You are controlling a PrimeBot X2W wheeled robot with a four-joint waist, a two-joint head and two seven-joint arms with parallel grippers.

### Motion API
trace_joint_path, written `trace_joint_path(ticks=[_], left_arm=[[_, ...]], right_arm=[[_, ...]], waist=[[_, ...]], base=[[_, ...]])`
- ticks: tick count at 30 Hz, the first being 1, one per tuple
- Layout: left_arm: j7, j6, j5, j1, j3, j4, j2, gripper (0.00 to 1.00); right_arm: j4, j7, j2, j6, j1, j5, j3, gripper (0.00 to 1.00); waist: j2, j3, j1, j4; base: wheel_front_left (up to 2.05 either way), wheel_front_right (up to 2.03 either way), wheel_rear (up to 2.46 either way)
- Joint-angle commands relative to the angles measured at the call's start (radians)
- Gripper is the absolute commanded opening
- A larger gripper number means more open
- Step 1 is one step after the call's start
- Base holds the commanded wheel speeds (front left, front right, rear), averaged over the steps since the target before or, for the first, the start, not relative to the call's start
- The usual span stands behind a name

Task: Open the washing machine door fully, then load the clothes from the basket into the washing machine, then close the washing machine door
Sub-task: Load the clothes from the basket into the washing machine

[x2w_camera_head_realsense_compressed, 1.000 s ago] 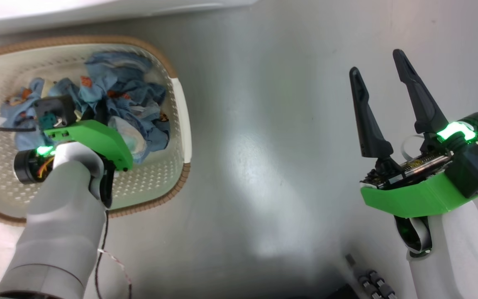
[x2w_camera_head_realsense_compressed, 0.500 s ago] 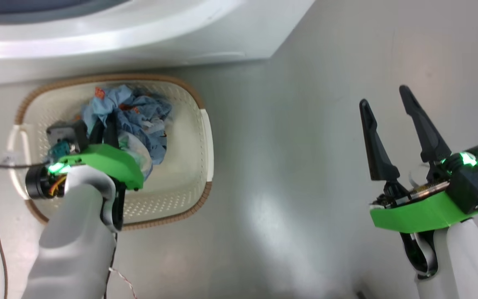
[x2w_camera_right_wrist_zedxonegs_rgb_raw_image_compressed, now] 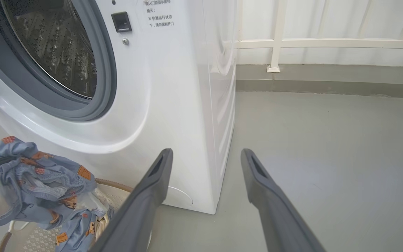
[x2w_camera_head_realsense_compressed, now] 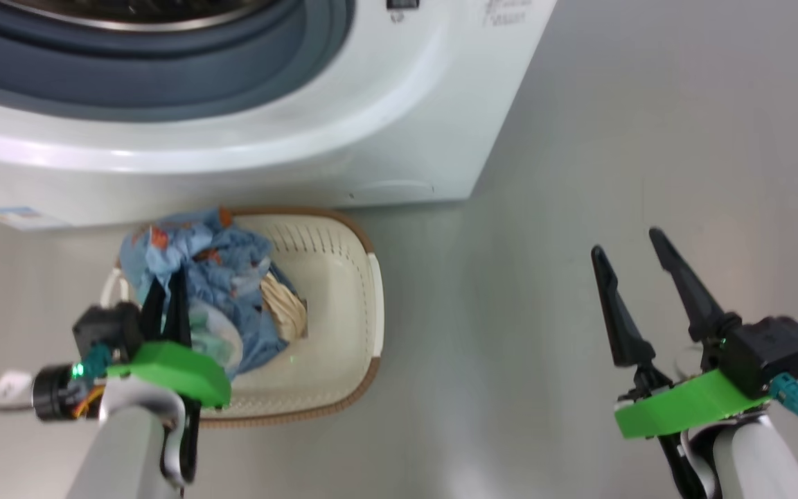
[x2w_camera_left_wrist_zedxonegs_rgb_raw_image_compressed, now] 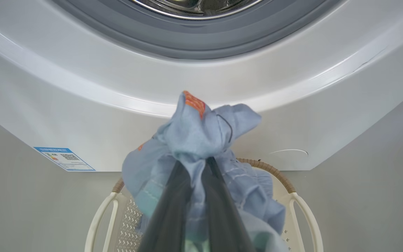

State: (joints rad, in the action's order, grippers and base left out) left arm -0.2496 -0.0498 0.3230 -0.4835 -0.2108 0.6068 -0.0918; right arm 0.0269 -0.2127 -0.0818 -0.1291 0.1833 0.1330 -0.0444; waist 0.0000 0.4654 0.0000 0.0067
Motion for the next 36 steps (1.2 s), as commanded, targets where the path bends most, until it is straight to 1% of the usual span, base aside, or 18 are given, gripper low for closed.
trace_joint_path(ticks=[1,8,11,19,21,29,36], left_arm=[[-0.012,-0.012,-0.019,0.049,0.039,-0.053,-0.033,0.0],[-0.012,-0.024,-0.058,0.204,0.059,-0.207,-0.047,0.0],[-0.012,-0.027,-0.064,0.24,0.06,-0.245,-0.051,0.0],[0.008,-0.048,-0.067,0.355,0.057,-0.378,-0.073,0.0],[0.023,-0.061,-0.064,0.396,0.06,-0.424,-0.079,0.0],[0.076,-0.09,-0.063,0.483,0.058,-0.533,-0.092,0.0],[0.098,-0.099,-0.059,0.511,0.056,-0.58,-0.101,0.0]], right_arm=[[0.013,0.001,0.007,-0.002,-0.032,0.004,-0.018,1.0],[-0.015,0.01,0.018,-0.002,-0.095,0.007,-0.014,1.0],[-0.017,0.015,0.021,-0.002,-0.115,0.008,-0.009,1.0],[0.01,0.041,0.029,-0.002,-0.183,0.008,-0.003,1.0],[0.023,0.05,0.03,-0.002,-0.205,0.009,-0.004,1.0],[0.054,0.073,0.031,-0.002,-0.262,0.024,-0.01,1.0],[0.072,0.083,0.031,-0.002,-0.29,0.032,-0.009,1.0]], waist=[[0.0,-0.121,0.0,0.034],[0.0,-0.25,0.0,0.046],[0.0,-0.28,0.0,0.051],[0.0,-0.371,0.0,0.058],[0.0,-0.402,0.0,0.053],[0.0,-0.464,0.0,0.045],[0.0,-0.483,0.0,0.043]], base=[[0.0,0.0,0.0],[0.0,0.0,0.0],[0.0,0.0,0.0],[0.0,0.0,0.0],[0.0,0.0,0.0],[0.0,0.0,0.0],[0.0,0.0,0.0]])
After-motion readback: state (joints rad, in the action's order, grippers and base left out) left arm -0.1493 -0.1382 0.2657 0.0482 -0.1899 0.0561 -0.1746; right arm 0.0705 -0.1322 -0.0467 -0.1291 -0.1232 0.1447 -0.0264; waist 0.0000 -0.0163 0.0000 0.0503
